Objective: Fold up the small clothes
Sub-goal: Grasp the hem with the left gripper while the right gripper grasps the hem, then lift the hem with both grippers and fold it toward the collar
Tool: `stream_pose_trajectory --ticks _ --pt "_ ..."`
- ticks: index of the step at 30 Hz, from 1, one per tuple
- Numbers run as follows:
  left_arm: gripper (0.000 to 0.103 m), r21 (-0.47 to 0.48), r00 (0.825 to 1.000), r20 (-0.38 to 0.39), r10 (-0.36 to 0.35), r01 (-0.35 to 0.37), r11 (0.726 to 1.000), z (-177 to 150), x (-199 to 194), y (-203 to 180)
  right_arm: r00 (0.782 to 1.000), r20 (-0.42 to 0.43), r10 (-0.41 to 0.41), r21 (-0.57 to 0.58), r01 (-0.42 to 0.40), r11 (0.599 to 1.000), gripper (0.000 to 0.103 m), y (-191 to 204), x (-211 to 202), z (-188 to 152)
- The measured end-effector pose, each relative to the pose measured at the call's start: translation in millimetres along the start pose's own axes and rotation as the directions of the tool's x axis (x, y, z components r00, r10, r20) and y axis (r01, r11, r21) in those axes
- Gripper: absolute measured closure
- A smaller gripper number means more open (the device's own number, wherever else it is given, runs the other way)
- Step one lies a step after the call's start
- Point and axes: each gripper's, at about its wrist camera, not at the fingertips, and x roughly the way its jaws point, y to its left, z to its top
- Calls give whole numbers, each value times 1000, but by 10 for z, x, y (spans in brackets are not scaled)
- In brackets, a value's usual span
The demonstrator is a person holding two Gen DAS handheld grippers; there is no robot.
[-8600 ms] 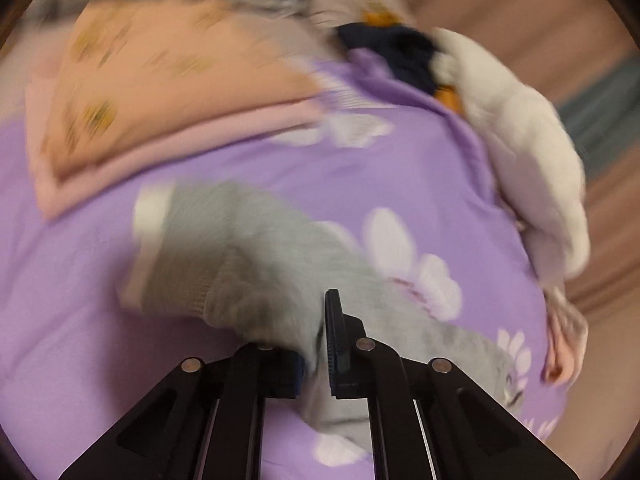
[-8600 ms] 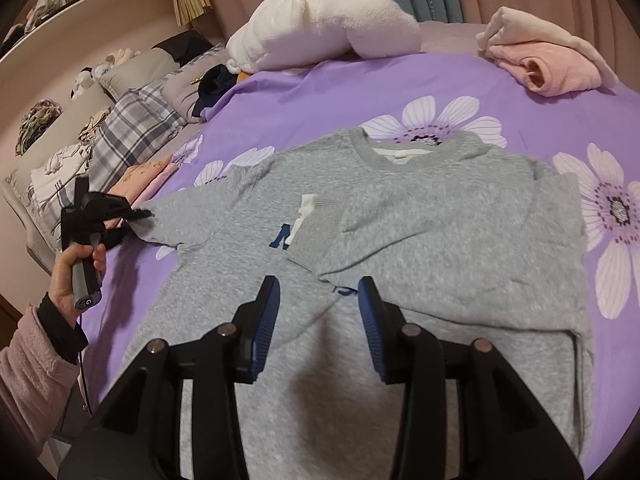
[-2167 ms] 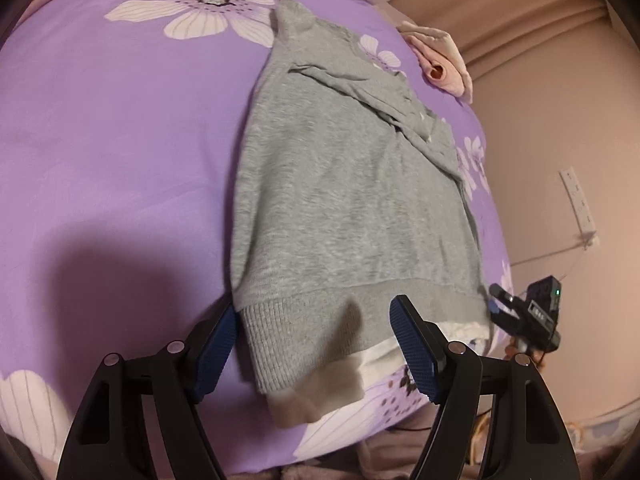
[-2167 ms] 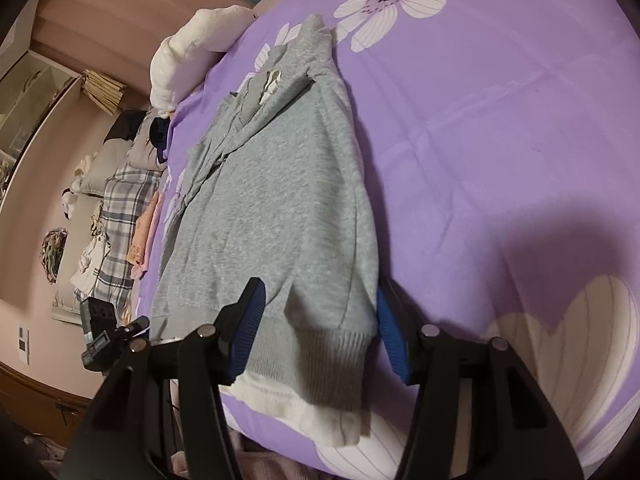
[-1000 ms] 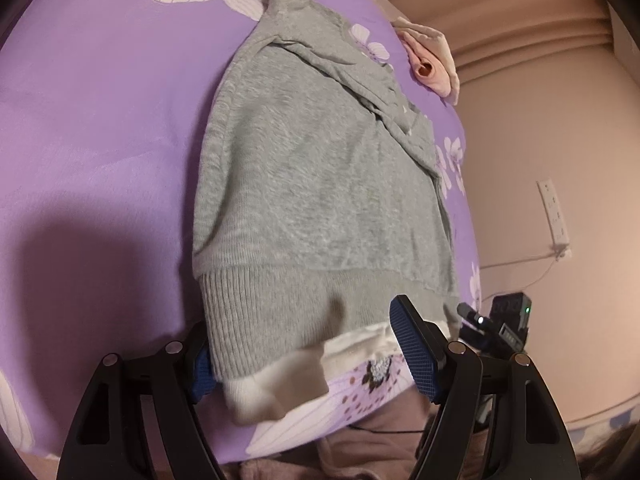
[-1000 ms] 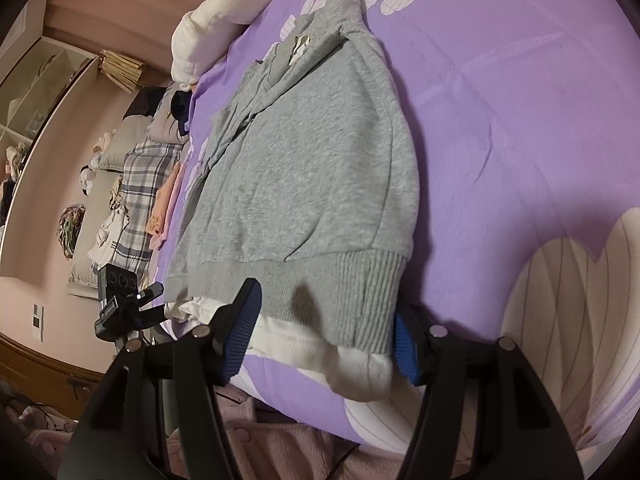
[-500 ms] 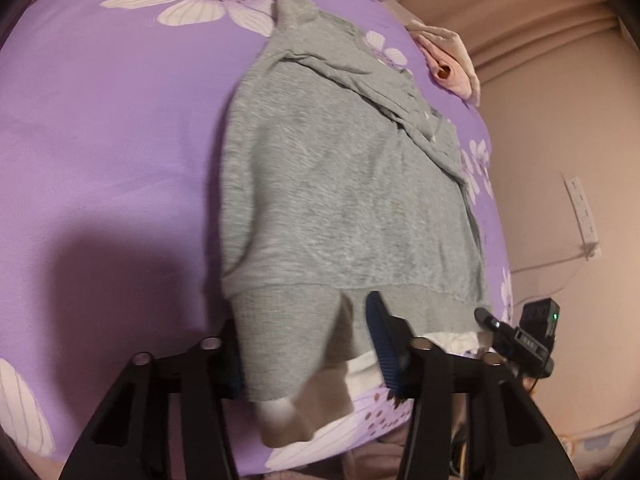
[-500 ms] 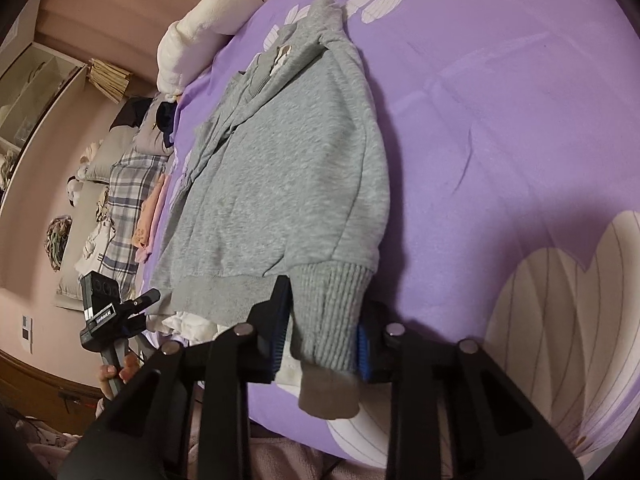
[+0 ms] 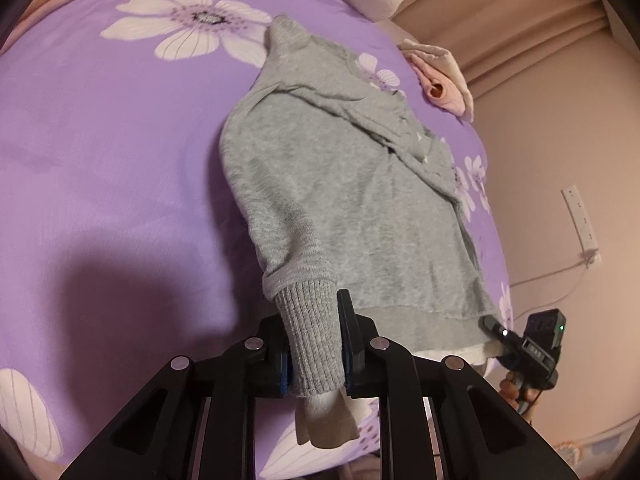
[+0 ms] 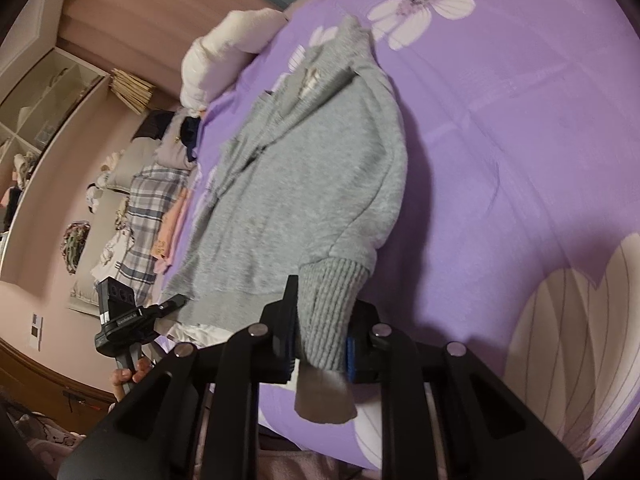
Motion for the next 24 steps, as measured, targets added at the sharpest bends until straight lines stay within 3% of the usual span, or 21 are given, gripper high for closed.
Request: stream_pose_trajectory --ticks 11,24 --pt "86 30 999 30 12 -13 999 70 -27 -121 993 64 97 15 -98 995 86 95 -48 64" --pt "86 67 999 45 22 -25 997 131 -90 -210 990 82 113 -14 -112 994 86 196 -38 127"
